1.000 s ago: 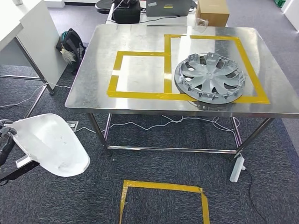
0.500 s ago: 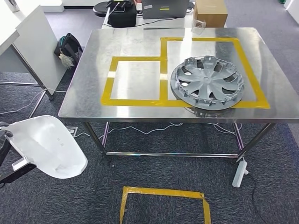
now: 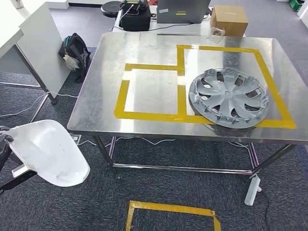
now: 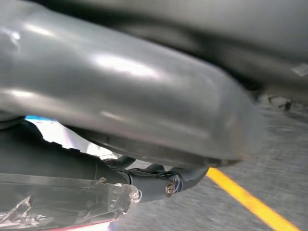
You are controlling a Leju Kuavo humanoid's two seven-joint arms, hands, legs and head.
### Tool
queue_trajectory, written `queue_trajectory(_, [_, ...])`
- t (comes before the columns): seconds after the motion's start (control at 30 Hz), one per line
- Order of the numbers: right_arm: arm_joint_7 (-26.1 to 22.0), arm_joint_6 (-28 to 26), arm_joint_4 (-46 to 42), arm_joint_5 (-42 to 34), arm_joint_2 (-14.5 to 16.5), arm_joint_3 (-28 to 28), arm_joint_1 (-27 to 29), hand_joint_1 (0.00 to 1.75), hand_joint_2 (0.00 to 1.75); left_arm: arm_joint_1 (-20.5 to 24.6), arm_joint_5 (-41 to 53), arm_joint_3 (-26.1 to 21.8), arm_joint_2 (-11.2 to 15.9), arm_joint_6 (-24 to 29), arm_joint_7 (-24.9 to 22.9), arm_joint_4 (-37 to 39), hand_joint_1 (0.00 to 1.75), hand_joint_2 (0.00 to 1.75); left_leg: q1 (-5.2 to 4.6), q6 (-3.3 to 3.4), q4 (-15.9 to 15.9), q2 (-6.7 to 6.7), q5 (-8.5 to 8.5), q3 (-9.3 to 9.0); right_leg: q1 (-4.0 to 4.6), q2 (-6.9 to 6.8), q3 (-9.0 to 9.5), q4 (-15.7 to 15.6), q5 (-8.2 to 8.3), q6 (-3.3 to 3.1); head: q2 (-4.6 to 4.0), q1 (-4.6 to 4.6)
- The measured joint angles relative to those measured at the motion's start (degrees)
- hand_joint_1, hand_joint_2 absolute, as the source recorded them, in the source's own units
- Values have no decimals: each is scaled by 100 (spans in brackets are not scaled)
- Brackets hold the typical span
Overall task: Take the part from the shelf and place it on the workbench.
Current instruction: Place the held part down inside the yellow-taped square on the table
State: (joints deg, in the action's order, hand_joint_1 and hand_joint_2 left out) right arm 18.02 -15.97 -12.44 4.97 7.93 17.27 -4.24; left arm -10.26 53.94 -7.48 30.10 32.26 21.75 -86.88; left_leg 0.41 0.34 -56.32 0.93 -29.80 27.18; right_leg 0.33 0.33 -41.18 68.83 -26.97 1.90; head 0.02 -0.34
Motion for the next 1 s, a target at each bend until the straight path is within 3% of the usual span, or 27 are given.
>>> queue_trajectory(0.03, [-1,2,3,1,0,0,9,0,0,-1,0,-3,-2,-1,5,-3,175,175,-10,-4,4,6,-81,-92,21,-1,107,-374,270,-45,0,-4])
queue_trajectory(0.07, [-5,3,5,2,0,0,15,0,0,-1,1,-5,-3,-2,10,-7,175,175,-18,-22,6,13,-161,-163,42,-7,222,-673,425,-79,0,-17])
queue_trajectory(0.1, [-9,7,7,4,1,0,17,0,0,-4,3,-6,-4,-3,16,-9,175,175,-16,-49,14,20,-229,-215,65,-13,302,-821,454,-104,0,-27])
queue_trajectory(0.17, [11,10,5,10,3,0,0,0,0,-8,6,-12,2,-5,31,-20,175,175,2,-125,65,29,-341,-313,103,-18,402,-842,295,-139,0,-49])
queue_trajectory(0.23, [123,11,-14,20,10,1,-24,0,0,-3,6,-28,26,-1,44,-50,175,175,27,-192,43,7,-417,-418,88,-5,563,-900,162,-194,1,-63])
queue_trajectory(0.27, [183,10,-23,25,16,1,-38,0,0,7,3,-36,40,1,46,-63,175,175,29,-226,-125,-7,-464,-363,66,-2,679,-964,105,-221,1,-77])
queue_trajectory(0.3, [226,11,-32,28,21,2,-47,0,0,11,0,-42,49,3,48,-72,175,175,34,-261,-451,-21,-527,-175,41,-1,809,-1035,47,-238,1,-96])
queue_trajectory(0.37, [237,17,-33,31,29,2,-53,0,0,-5,-3,-42,50,2,49,-72,175,175,45,-329,-1294,-29,-654,497,11,-1,1048,-1141,-88,-246,0,-119])
queue_trajectory(0.4, [232,21,-33,32,32,2,-42,0,0,-24,-2,-39,48,1,50,-72,175,175,57,-356,-1597,-30,-611,838,-7,1,1181,-1181,-172,-235,0,-121])
queue_trajectory(0.43, [244,24,-33,36,34,2,-28,0,0,-41,-1,-37,46,0,51,-71,175,175,69,-378,-1692,-30,-421,1090,-30,5,1326,-1210,-268,-215,0,-121])
queue_trajectory(0.47, [268,28,-33,40,36,2,-12,0,0,-50,-2,-37,46,-1,54,-71,175,175,79,-397,-1566,-32,-92,1234,-59,11,1487,-1233,-374,-187,0,-123])
queue_trajectory(0.53, [331,36,-26,53,37,3,11,0,0,-63,-11,-40,40,-1,77,-62,175,175,96,-443,-899,-56,745,1269,-115,27,1802,-1271,-611,-109,-1,-127])
queue_trajectory(0.57, [320,40,-19,60,37,4,6,0,0,-68,-20,-40,32,-2,94,-52,175,175,91,-450,-602,-69,991,1221,-122,40,1907,-1286,-712,-62,-2,-149])
queue_trajectory(0.6, [280,44,-14,68,39,6,-4,0,0,-72,-32,-41,25,-5,117,-41,175,175,86,-424,-379,-79,1046,1159,-118,50,1965,-1312,-791,-21,-4,-162])
queue_trajectory(0.7, [159,51,-17,87,44,10,-46,0,0,-78,-63,-51,31,-8,156,-30,175,175,84,-235,-198,-56,737,1023,-92,48,2070,-1392,-821,79,-1,-152])
queue_trajectory(0.73, [162,51,-20,91,44,11,-53,0,0,-82,-75,-58,36,-7,162,-31,175,175,93,-186,-189,-42,690,977,-90,38,2046,-1293,-779,102,0,-138])
queue_trajectory(0.8, [168,50,-22,97,44,14,-61,0,0,-81,-105,-70,41,-8,187,-31,175,175,104,-120,-144,-28,590,831,-81,22,1697,-687,-766,114,1,-117])
queue_trajectory(0.83, [162,50,-22,99,44,15,-60,0,0,-81,-118,-72,36,-9,207,-31,175,175,100,-103,-124,-23,531,751,-69,15,1423,-272,-861,99,-1,-98])
queue_trajectory(0.9, [144,52,-21,101,44,19,-46,0,0,-79,-146,-59,21,-11,259,-31,175,175,90,-81,-91,-21,399,568,-37,14,899,339,-1258,64,0,-81])
queue_trajectory(0.93, [144,53,-21,103,44,20,-35,0,0,-79,-194,-49,9,-14,305,-31,175,175,83,-73,-78,-16,324,461,-22,14,705,426,-1417,50,0,-72])
queue_trajectory(0.97, [149,54,-20,105,44,21,-23,0,0,-79,-272,-40,-1,-19,369,-32,175,175,75,-69,-67,-8,248,346,-11,15,565,362,-1445,39,0,-65])
queue_trajectory(1.0, [155,56,-20,108,44,22,-12,0,0,-78,-371,-31,-13,-24,444,-38,175,175,65,-70,-56,0,166,222,-4,15,475,154,-1278,22,0,-56])
